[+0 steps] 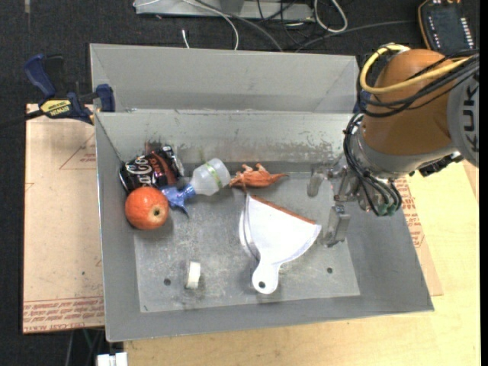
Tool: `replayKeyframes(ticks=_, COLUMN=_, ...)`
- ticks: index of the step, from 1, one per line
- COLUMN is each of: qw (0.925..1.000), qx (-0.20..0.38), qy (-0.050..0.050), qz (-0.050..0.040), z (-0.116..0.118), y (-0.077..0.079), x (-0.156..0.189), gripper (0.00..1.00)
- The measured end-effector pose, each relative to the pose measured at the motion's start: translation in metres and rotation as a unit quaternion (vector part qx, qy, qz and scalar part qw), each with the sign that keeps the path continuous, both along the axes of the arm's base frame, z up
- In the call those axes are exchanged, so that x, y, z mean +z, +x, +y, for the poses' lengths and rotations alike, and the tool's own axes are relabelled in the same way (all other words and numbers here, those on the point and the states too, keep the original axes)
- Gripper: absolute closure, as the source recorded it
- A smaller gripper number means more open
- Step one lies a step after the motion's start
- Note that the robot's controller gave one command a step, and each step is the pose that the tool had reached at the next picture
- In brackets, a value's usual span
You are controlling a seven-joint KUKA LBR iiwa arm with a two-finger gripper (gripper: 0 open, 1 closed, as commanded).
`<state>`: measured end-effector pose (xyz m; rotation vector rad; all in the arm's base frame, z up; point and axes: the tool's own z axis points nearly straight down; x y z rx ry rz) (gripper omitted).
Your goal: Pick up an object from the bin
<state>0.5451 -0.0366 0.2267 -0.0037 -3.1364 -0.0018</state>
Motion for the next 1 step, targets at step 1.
replayKeyframes(ticks=1, qw=1.0, qx=0.001, qy=0.0, qz=-0.0032, z=0.0003, y=0.0014, x=0.003, gripper=0.0)
